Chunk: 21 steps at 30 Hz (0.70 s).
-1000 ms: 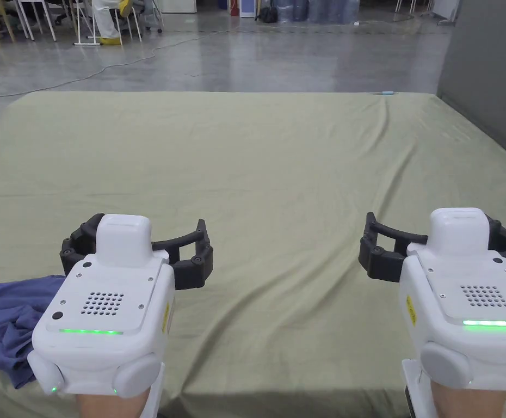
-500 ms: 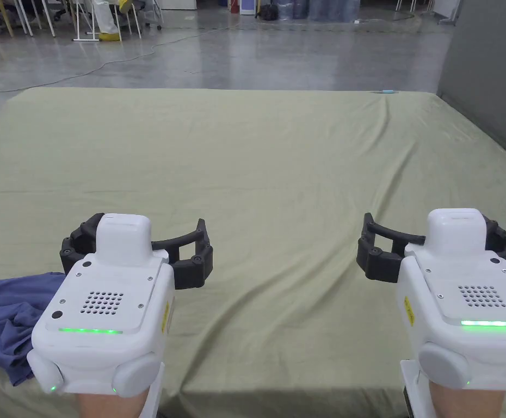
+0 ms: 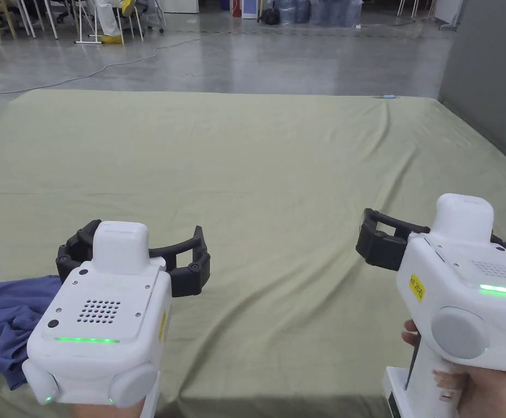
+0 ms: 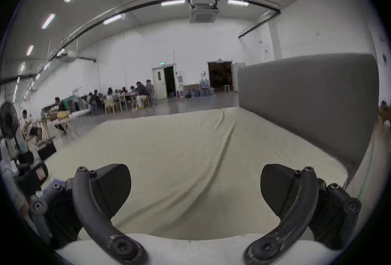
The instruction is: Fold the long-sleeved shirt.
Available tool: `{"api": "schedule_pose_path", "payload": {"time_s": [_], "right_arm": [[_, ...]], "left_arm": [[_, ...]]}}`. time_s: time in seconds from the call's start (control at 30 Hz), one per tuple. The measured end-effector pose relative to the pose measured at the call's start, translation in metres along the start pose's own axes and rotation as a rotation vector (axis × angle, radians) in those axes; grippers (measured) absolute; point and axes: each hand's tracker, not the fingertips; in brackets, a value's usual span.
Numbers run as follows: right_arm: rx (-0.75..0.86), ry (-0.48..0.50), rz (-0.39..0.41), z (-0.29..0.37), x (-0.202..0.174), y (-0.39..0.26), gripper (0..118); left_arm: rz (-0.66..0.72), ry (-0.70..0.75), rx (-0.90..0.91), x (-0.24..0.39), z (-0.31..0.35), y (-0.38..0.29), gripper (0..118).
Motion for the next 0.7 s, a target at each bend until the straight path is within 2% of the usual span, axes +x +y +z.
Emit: {"api": "schedule_pose_path", "payload": {"time_s": [0.1,0.23,0.33,0.47,0.6,0.67,0.7], "right_arm": [[0.075,-0.068,0.076,0.007,-0.008,-0.001,118],[0.044,-0.007,0.024,0.012,-0.01,0.006,118],[0.048,-0.031,-0.037,0.015,-0.01,0.012,118],[0.062,-0.003,-0.074,0.019,-0.006,0.016,118],[0.089,-0.091,-0.082,0.017,-0.009,0.015,118],[0.09,-0.078,-0.081,0.014,-0.007,0.013,118],[0.07,-0.104,-0.083,0.013,-0.007,0.014,118]], "left_arm": [[0.011,0.007,0.004,-0.002,0.001,0.0,118],[0.02,0.012,-0.009,-0.003,0.0,0.002,118],[0.011,0.021,-0.011,-0.003,0.001,0.001,118],[0.005,0.017,-0.015,-0.002,0.001,0.0,118],[0.011,0.019,-0.017,-0.002,0.0,-0.001,118],[0.015,0.017,-0.017,-0.002,0.0,-0.001,118],[0.014,0.015,-0.016,-0.002,0.001,-0.001,118]]}}
